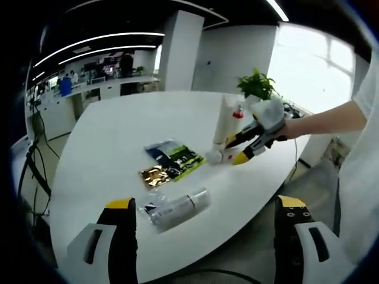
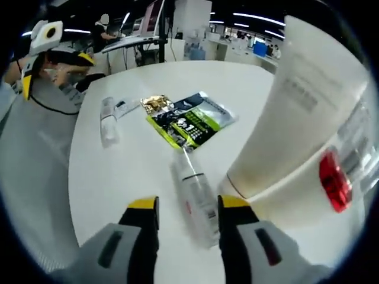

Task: Arrange the skincare products in the storage area until every visible bottle or jar stands upright without overlapping.

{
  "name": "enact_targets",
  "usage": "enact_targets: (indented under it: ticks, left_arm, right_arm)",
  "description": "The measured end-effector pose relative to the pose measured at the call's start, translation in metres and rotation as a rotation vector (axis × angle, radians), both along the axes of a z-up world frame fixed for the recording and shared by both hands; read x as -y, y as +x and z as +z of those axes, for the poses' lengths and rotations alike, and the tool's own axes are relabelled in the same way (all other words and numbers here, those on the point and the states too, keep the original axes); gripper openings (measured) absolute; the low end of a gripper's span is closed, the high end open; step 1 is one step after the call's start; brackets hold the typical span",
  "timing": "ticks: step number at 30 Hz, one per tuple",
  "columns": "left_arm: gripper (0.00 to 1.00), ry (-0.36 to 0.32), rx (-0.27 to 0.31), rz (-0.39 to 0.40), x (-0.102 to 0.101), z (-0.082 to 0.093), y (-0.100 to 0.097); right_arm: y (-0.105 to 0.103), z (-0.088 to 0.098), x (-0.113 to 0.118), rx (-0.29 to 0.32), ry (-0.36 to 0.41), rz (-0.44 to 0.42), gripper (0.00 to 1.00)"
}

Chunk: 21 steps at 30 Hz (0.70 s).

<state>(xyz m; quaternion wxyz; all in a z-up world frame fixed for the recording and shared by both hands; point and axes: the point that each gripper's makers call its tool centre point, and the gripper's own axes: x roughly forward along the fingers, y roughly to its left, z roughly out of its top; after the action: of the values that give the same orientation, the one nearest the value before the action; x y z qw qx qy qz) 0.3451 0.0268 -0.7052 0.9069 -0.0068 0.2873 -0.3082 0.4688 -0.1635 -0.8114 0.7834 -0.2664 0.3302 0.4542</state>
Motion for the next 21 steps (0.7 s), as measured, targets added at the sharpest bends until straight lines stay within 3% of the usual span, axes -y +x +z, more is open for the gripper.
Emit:
enact_targets:
  ticks: [8, 16, 21]
  left_arm:
    - [0.94, 0.003, -0.006, -0.004, 0.001, -0.001, 0.0]
    - [0.94, 0.002, -0.012, -0.011, 0.002, -0.003, -0.001]
    - [0.94, 0.0, -0.013, -0.015, 0.002, -0.003, -0.001]
  right_arm:
    - [-0.003, -0.011, 0.001, 0.007, -0.069, 0.036, 0.23]
    - [-0.002, -0.013, -0.003, 0.004, -0.071, 0.041, 0.21]
    - [-0.001, -0.015, -0.001, -0.039, -0.071, 0.005, 0.2]
